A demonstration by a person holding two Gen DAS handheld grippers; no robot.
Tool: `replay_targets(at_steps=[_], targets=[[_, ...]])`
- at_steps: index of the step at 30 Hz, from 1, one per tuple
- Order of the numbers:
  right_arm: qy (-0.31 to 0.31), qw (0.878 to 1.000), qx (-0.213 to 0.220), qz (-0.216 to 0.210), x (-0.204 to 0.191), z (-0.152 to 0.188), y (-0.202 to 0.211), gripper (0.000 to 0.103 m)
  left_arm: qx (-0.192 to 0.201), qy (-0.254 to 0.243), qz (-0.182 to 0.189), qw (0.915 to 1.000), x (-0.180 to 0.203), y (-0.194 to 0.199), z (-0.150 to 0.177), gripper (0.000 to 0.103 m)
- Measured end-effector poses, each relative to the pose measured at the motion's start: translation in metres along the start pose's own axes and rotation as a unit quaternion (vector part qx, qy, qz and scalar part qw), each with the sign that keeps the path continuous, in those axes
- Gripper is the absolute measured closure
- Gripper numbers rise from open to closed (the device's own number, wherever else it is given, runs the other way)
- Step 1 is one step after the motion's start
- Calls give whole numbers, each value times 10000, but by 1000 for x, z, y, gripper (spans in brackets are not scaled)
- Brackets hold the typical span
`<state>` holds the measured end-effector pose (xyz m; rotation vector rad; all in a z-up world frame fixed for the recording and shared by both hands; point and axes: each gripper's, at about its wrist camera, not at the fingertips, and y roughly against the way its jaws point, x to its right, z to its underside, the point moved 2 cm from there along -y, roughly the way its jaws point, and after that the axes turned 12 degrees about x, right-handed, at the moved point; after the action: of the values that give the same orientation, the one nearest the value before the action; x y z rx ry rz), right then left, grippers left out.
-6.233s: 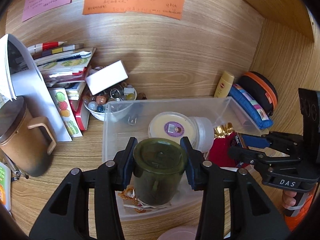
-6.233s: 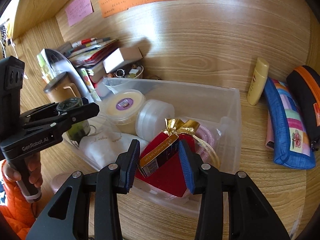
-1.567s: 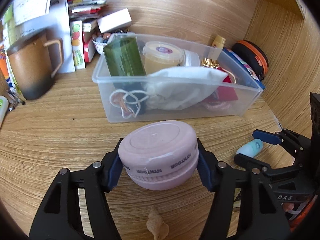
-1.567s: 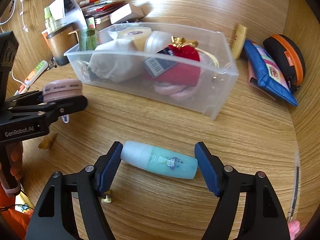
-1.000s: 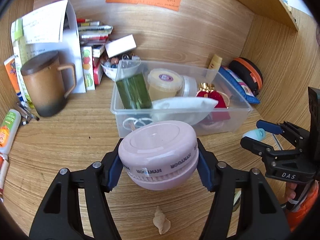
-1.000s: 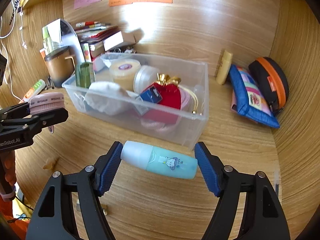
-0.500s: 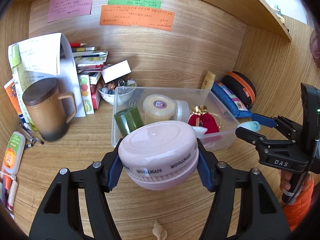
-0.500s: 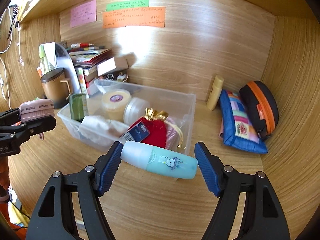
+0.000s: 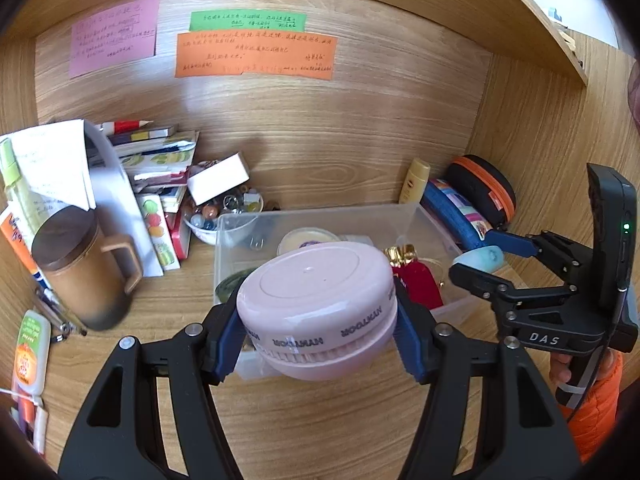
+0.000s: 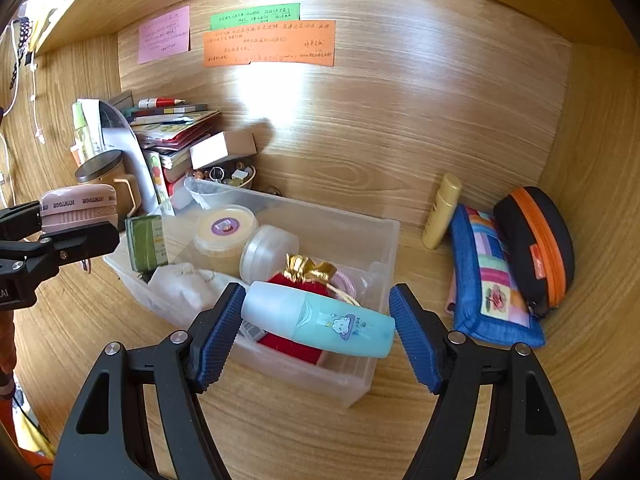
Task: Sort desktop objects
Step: 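Carry the pink box and blue tube over the clear box with both grippers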
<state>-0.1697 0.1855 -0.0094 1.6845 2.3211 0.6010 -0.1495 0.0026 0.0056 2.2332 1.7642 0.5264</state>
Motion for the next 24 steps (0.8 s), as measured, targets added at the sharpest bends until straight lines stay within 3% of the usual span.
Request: replay_targets(at_steps=[13,24], targets=[[10,9992,-300,-258,-1,3,-40,32,-303,-28,236,9993,6,-45,-4,39],[-128,9984,-442,-341,-4,11,-48,32,-499,-140,418,9978,18,-73,5,39]])
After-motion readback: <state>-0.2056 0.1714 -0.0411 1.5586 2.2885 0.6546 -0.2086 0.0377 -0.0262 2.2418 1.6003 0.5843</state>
